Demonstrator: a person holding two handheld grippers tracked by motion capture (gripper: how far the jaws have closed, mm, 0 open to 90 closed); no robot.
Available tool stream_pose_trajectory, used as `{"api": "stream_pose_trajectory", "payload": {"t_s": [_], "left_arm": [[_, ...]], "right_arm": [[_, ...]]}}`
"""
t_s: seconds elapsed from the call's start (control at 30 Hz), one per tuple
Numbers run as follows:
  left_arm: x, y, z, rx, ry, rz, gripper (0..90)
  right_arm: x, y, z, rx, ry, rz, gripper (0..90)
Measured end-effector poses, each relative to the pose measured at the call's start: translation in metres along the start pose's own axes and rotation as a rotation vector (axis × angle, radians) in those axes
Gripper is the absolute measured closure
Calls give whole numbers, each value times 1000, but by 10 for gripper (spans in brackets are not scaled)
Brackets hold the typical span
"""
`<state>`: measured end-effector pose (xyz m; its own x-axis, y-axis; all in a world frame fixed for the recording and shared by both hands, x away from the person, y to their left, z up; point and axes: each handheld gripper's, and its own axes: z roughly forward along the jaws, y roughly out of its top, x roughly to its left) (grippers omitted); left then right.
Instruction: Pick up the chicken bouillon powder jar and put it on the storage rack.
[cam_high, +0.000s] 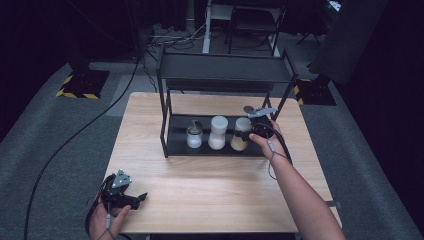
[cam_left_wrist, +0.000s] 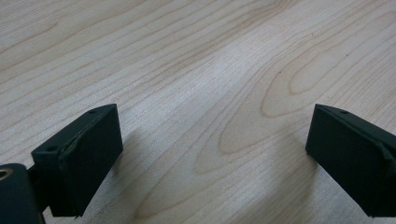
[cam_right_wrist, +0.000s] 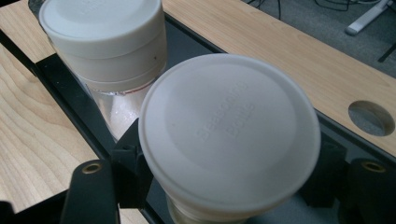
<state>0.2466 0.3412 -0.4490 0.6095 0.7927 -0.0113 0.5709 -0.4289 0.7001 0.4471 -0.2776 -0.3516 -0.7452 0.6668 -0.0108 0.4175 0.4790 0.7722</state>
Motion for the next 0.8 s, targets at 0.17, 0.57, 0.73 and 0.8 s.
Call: {"api": "stream_pose_trajectory", "payload": {"t_s": [0.17,0.57,0.73,0.8], "left_arm": [[0,0,0,0,0,0,32],[0,0,0,0,0,0,32],[0,0,0,1,0,0,32],[0,0,0,1,0,0,32]], "right_arm": [[-5,3,-2,13,18,32,172],[3,0,-43,-81,-2,13,92],[7,-7,-68,-127,-5,9,81],[11,-10,-78,-138,-12,-2,77]]}}
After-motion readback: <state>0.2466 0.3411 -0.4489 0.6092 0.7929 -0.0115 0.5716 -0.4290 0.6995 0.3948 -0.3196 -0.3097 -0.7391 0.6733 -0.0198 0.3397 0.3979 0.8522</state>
